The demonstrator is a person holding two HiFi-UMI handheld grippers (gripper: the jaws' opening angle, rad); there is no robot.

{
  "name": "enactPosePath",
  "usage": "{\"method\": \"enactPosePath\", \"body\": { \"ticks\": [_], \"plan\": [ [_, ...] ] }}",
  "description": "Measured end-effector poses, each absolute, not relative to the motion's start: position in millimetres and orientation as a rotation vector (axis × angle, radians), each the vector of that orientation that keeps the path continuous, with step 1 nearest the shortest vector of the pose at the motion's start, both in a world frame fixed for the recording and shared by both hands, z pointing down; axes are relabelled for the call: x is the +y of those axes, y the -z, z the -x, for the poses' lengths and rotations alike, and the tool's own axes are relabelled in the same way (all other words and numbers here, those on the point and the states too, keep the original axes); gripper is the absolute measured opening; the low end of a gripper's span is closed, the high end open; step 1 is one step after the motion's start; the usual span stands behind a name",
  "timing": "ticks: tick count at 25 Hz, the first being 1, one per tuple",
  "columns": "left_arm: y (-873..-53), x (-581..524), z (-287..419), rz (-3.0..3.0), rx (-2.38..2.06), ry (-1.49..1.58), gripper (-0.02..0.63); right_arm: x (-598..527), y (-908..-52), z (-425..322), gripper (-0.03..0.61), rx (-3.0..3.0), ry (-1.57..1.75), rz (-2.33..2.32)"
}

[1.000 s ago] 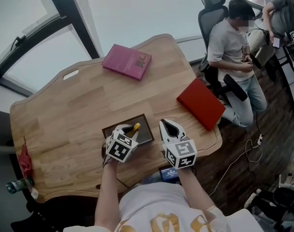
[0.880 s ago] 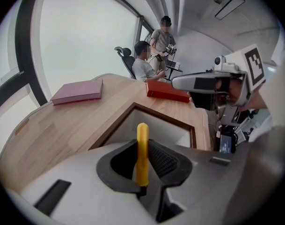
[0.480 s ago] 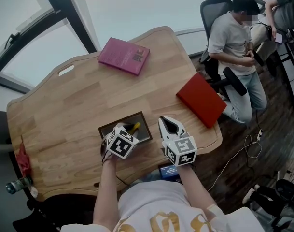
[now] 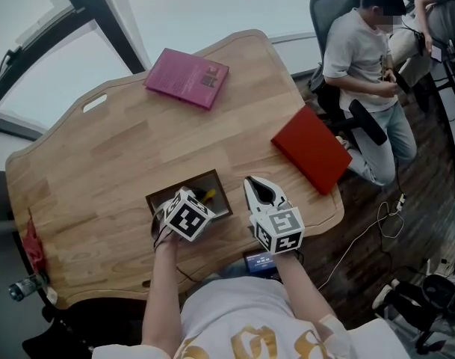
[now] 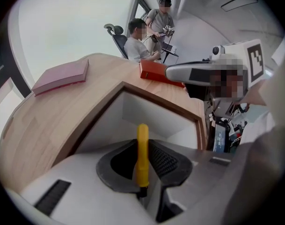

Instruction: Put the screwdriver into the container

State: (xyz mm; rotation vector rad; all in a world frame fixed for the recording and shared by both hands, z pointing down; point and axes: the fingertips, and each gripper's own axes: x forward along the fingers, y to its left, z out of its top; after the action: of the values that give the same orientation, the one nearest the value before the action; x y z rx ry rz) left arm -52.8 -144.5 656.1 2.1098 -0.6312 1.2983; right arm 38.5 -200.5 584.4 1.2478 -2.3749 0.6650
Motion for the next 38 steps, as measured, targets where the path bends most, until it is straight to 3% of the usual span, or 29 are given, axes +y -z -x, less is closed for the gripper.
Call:
{"method": "enactPosePath", "body": {
  "ticks": [38],
  "plan": [
    [-672.7,-132.8,41.3,-2.032,-0.383,-1.416,0.080,-207.7,-601.9,-38.9,0.032,-2.347,-0.697,-1.185]
  ]
}}
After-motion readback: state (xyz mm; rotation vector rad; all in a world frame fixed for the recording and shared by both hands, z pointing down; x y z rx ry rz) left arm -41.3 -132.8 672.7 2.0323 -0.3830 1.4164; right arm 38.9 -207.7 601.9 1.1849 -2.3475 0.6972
